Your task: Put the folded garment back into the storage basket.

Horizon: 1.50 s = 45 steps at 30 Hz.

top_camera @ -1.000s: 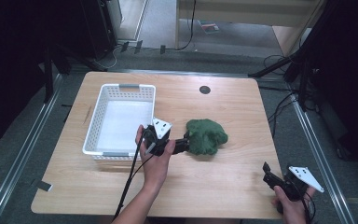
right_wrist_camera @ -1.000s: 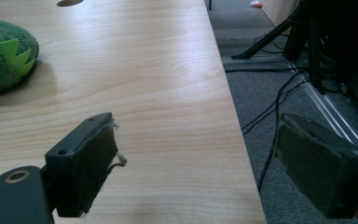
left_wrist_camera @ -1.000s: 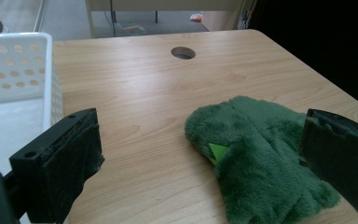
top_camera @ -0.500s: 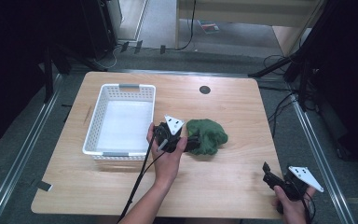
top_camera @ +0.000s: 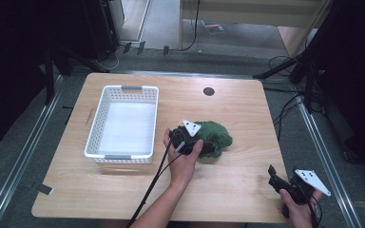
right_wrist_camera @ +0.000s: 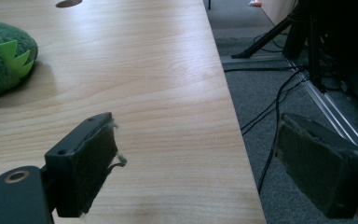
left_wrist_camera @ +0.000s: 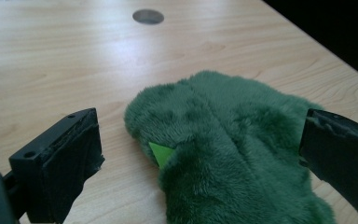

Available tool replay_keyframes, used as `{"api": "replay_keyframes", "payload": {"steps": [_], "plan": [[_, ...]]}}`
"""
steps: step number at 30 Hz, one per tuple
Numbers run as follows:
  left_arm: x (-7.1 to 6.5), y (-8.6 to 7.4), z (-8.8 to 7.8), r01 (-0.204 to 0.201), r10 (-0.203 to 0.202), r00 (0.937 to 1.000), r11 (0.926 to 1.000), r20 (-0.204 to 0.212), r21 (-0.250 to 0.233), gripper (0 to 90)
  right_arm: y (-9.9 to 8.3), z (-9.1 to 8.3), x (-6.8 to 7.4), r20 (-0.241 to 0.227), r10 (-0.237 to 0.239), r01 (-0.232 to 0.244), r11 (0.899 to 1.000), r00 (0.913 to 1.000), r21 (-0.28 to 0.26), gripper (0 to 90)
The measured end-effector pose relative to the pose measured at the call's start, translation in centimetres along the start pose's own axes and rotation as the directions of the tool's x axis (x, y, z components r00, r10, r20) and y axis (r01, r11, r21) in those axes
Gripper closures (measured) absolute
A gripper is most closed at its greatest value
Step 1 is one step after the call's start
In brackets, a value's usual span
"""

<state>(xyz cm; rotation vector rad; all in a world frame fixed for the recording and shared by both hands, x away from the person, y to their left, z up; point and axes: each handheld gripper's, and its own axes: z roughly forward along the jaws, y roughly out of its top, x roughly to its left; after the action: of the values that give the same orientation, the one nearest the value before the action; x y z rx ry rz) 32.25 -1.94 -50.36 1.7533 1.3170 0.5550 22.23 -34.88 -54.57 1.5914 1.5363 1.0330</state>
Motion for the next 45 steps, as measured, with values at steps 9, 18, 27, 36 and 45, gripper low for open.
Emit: {"api": "replay_keyframes", "payload": {"steps": [9, 18, 27, 36, 45], "plan": [[-0.8, -1.0, 1.6, 0.001, -0.002, 0.9999, 0.9989, 0.014, 0.047, 0.0, 0.0, 0.0, 0.0, 0.000, -0.001, 0.001, 1.000, 1.0000, 0.000, 13.1], [-1.9, -0.8, 2.7, 0.045, -0.045, 0.9990, 0.9936, 0.003, 0.104, 0.0, 0.0, 0.0, 0.0, 0.001, -0.001, 0.001, 1.000, 1.0000, 0.001, 13.1], [-3.0, -1.0, 3.8, 0.024, -0.023, 0.9997, 0.9905, -0.008, 0.135, 0.0, 0.0, -0.1, 0.0, -0.002, 0.001, -0.002, 1.000, 1.0000, -0.002, 13.1], [-3.1, -1.9, 5.0, 0.011, -0.005, 0.9990, 0.9898, -0.045, 0.142, 0.0, 0.0, -0.1, 0.1, -0.003, -0.002, 0.002, 1.000, 1.0000, -0.004, 13.1], [-3.3, -2.3, 5.4, 0.001, 0.006, 0.9985, 0.9915, -0.055, 0.130, 0.0, 0.0, -0.1, 0.1, -0.001, -0.003, 0.003, 1.000, 1.0000, -0.001, 13.2]]}}
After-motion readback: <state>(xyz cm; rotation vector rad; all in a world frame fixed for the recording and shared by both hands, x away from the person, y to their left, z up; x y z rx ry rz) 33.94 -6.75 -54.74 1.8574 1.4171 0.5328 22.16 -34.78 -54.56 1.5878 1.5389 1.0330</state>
